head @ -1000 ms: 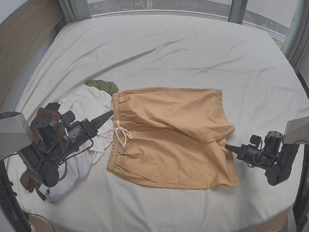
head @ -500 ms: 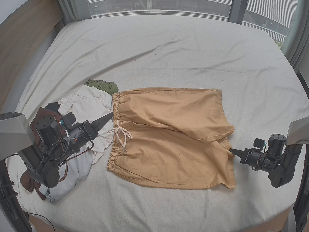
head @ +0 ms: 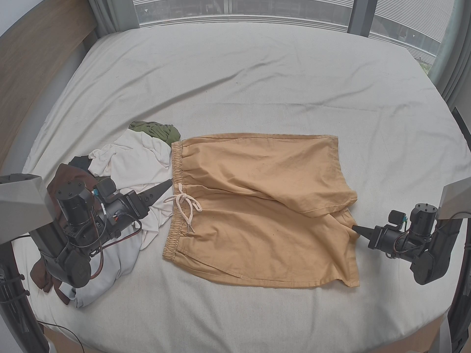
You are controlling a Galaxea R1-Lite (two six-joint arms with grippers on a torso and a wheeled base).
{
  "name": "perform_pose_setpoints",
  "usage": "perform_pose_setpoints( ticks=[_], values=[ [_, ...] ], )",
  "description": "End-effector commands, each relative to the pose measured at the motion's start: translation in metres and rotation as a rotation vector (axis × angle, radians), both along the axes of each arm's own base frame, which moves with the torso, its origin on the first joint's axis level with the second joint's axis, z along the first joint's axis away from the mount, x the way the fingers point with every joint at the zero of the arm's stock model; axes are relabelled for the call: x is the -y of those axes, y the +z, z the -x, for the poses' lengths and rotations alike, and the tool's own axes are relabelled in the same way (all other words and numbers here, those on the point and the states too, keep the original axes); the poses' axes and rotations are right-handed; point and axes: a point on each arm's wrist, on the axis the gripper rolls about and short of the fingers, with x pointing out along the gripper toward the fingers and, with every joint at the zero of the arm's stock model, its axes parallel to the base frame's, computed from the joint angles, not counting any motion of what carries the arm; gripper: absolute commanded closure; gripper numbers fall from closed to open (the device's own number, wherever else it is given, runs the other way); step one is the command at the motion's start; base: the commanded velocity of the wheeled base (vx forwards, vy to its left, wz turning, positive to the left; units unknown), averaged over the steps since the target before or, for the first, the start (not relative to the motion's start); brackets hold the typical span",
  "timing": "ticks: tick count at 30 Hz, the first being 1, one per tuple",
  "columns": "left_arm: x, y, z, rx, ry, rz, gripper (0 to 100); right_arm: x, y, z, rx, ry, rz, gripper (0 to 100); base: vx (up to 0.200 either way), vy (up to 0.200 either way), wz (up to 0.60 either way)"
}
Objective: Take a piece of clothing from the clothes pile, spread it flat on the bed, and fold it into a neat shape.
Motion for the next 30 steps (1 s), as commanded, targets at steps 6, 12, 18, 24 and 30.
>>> perform_pose_setpoints(
  ticks=[6, 12, 18, 24, 30],
  values=[
    [0.001, -0.001, 0.001, -0.004, -0.003, 0.000, 0, -0.003, 0.004, -0.016, 0.055, 0.002, -0.002, 0, 0.000, 0.000, 0.00],
    [0.001, -0.001, 0.001, -0.002, -0.004, 0.000, 0, -0.008, 0.006, -0.023, 0.076, 0.003, 0.000, 0, 0.000, 0.000, 0.00],
    [0.001, 0.001, 0.001, 0.002, -0.003, 0.001, 0, -0.022, -0.006, -0.026, 0.050, 0.030, 0.004, 0, 0.000, 0.000, 0.00],
    [0.001, 0.001, 0.000, 0.005, -0.003, 0.001, 0, -0.030, -0.008, -0.035, 0.070, 0.024, 0.008, 100, 0.000, 0.000, 0.00],
    [0.001, 0.002, 0.000, 0.007, -0.003, 0.002, 0, -0.028, -0.006, -0.040, 0.088, 0.008, 0.007, 100, 0.000, 0.000, 0.00]
  ],
)
